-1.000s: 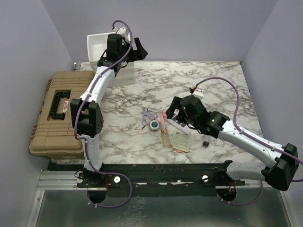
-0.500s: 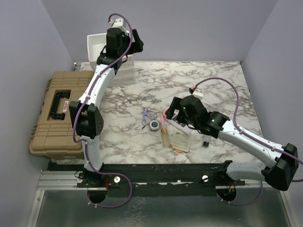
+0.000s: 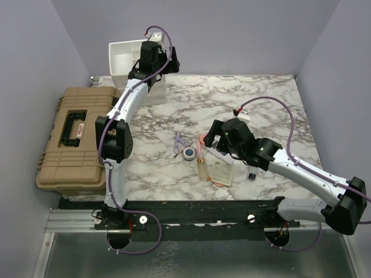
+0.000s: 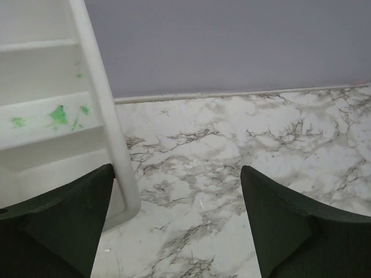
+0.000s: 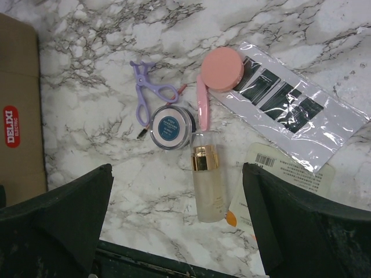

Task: Organize the makeup
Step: Move the storage box to the center of the board.

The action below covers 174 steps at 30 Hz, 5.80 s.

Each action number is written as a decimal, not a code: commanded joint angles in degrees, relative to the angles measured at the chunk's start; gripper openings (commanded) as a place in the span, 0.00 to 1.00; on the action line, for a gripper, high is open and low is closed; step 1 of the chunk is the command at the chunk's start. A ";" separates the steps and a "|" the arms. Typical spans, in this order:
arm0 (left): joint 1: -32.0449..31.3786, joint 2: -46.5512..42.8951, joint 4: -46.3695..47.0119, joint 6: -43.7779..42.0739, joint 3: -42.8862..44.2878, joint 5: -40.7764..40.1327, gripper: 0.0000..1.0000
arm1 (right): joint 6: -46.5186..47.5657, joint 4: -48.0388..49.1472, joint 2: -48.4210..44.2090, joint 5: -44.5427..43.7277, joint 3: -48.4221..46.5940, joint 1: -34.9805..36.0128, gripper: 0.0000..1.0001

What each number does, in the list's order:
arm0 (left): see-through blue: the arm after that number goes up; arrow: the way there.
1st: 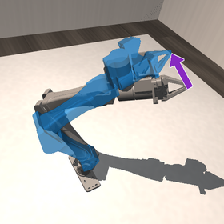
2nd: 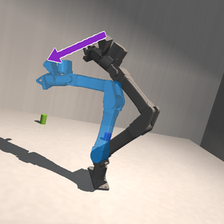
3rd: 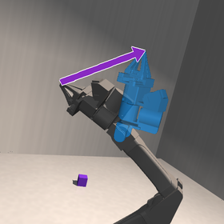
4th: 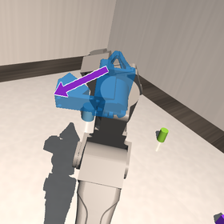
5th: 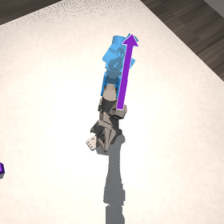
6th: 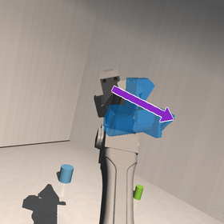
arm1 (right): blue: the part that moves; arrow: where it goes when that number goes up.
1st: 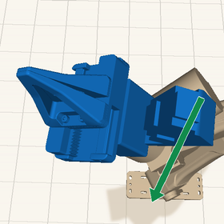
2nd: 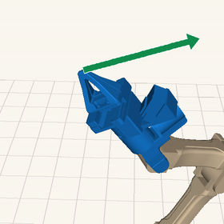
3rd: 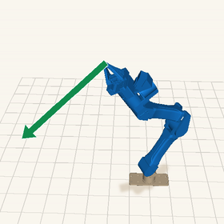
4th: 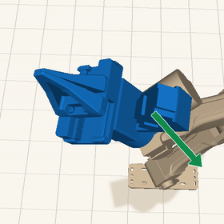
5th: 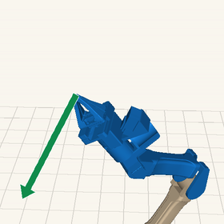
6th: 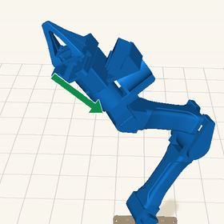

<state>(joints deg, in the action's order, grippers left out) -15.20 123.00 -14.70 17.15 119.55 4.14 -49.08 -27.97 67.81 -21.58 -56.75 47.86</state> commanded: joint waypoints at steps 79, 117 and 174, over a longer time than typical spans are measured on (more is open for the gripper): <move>-0.54 -16.85 -5.47 -2.36 -15.26 28.85 0.79 | 28.79 -19.44 55.04 47.45 -71.03 -32.30 1.00; -0.97 -51.61 -5.47 1.62 -47.02 1.13 0.96 | 18.15 -5.19 52.22 41.71 -70.49 -31.32 1.00; 6.31 -23.05 0.59 3.30 -28.67 16.12 0.70 | -12.45 63.11 30.25 44.30 -8.36 -24.58 1.00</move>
<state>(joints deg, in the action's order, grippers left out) -8.69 100.62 -14.57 20.53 92.71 17.85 -56.93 26.09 93.27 17.76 -60.93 22.37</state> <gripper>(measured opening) 0.709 0.998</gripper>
